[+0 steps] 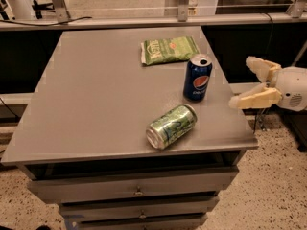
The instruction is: Move pepsi can near green can
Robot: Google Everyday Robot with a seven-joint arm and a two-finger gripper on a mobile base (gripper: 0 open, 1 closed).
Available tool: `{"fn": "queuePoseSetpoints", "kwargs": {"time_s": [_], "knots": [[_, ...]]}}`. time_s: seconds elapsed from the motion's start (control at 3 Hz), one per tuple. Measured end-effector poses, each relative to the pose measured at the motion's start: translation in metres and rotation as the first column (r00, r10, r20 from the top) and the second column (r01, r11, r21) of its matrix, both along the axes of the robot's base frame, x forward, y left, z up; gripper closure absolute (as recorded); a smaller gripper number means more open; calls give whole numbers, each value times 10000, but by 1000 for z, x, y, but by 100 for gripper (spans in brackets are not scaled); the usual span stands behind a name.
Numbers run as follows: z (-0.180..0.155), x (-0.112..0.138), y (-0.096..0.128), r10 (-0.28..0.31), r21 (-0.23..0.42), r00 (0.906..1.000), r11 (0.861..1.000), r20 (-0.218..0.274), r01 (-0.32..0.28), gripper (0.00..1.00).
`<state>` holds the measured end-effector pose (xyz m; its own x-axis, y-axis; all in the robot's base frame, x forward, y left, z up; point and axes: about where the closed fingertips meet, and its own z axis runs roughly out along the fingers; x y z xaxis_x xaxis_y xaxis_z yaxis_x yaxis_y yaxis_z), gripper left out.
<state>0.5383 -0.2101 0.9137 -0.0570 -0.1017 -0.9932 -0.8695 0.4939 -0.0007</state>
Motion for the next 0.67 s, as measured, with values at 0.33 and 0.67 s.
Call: {"fn": "queuePoseSetpoints", "kwargs": {"time_s": [0.33,0.67], "knots": [[1,-8,-33,-475,-38,9983,9989,330,477,0],[1,-9,-37,-526,-45,9979,9986,369,528,0]]}}
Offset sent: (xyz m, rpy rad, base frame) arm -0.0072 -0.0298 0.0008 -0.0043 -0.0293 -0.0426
